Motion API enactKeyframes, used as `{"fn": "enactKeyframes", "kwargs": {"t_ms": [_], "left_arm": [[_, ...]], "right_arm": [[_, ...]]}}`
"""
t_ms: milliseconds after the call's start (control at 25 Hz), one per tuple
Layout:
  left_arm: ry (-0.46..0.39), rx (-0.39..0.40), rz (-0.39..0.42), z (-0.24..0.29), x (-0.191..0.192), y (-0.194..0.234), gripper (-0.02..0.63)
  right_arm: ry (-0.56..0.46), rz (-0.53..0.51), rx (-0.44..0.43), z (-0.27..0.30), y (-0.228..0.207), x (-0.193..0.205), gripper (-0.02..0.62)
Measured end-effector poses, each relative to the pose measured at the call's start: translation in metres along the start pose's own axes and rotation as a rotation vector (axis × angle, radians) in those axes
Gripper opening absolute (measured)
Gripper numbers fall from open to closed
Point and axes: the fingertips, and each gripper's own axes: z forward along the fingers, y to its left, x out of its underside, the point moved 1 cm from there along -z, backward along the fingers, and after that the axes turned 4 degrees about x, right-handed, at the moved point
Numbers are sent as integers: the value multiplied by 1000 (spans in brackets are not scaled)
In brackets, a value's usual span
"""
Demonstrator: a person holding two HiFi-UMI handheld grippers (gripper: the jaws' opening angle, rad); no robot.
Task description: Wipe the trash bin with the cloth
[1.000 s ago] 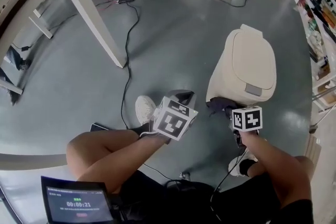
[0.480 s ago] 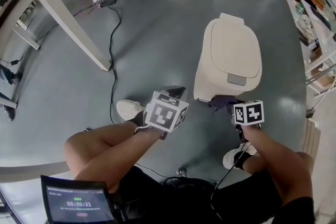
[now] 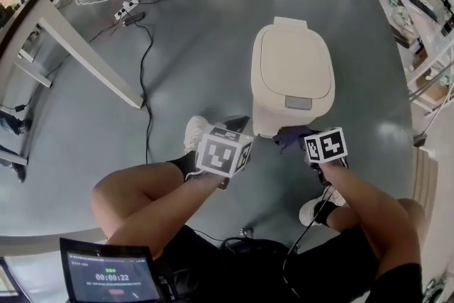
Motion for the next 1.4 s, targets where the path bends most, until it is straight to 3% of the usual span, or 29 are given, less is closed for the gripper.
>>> {"fn": "enactKeyframes", "kwargs": {"t_ms": [120,320,520,680,880,1000,1160,1400], "left_arm": [[-35,-18,32,-12,-3,-9,-3],[-91,-111,142,-23,-5,17,-3],[-154,-110,94,-31,-9,14,-3],[-213,-85,24,-22,-4,3,-3],[-273,-140,67,-14,0,2,-3],[-273,-148,61,-9,11,12,-3],[-282,-135,-11,5,27,21,-3],[-282,-149,-47,30,46,33,-3]], "right_arm": [[1,-15,10,-2,-3,1,89],[-25,21,23,-2,12,-5,89],[-65,8,-2,-19,32,3,89],[-109,58,0,-26,52,16,89],[-154,30,27,-16,73,25,89],[-182,-8,20,-8,96,19,89],[-236,-8,2,13,109,4,89],[-209,24,-36,49,126,10,89]]}}
